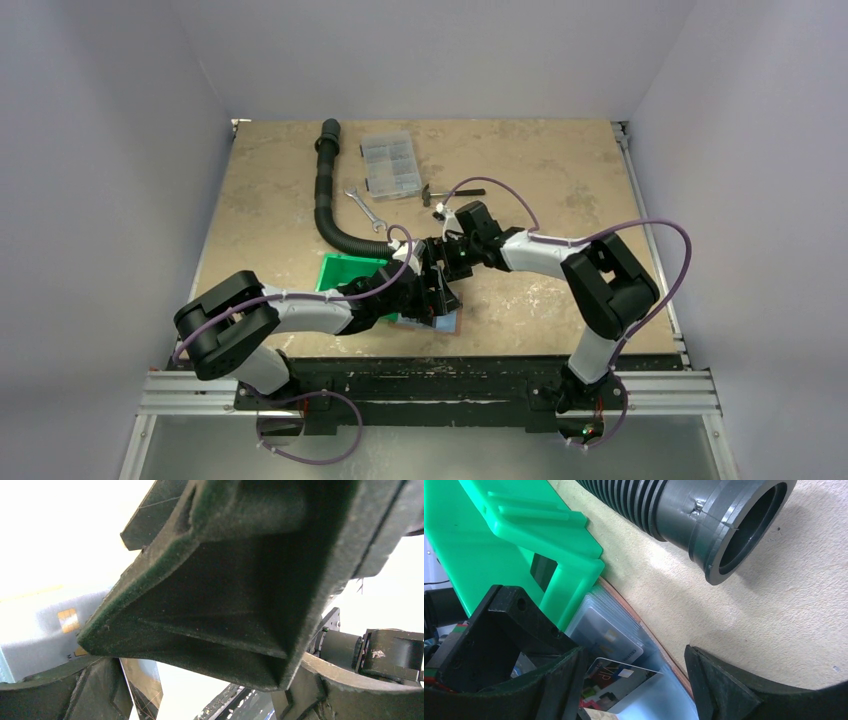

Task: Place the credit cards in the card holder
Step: Insert the credit card into the card holder.

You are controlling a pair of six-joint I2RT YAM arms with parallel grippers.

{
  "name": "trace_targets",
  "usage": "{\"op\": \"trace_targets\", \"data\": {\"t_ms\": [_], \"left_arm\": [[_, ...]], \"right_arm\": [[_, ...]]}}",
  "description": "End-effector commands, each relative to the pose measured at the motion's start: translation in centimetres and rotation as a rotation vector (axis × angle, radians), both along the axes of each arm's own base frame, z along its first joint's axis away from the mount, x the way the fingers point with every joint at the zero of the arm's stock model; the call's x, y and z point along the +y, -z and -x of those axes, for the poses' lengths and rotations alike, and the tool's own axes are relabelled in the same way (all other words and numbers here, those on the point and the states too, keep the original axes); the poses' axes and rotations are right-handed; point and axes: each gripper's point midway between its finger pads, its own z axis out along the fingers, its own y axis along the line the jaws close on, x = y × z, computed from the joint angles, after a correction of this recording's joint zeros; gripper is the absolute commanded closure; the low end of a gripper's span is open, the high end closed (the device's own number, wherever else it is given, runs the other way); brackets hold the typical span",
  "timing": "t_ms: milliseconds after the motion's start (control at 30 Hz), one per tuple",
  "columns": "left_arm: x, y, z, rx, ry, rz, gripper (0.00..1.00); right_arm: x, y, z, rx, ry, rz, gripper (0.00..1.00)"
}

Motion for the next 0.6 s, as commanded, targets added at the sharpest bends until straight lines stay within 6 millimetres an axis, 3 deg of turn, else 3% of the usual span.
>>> {"op": "trace_targets", "data": {"t_ms": [0,567], "left_arm": [[0.2,0.1,0.1,-0.006,0.017,-0.026,0.10],[1.1,-1.9,-0.4,-0.038,-0.015,-0.057,0.10]], "right_arm": [[-2.0,2.3,0.1,-0.024,0.014,0.136,0.21],[-3.9,3.3,-0.4,-0.118,0.026,0.230,0.27]]}}
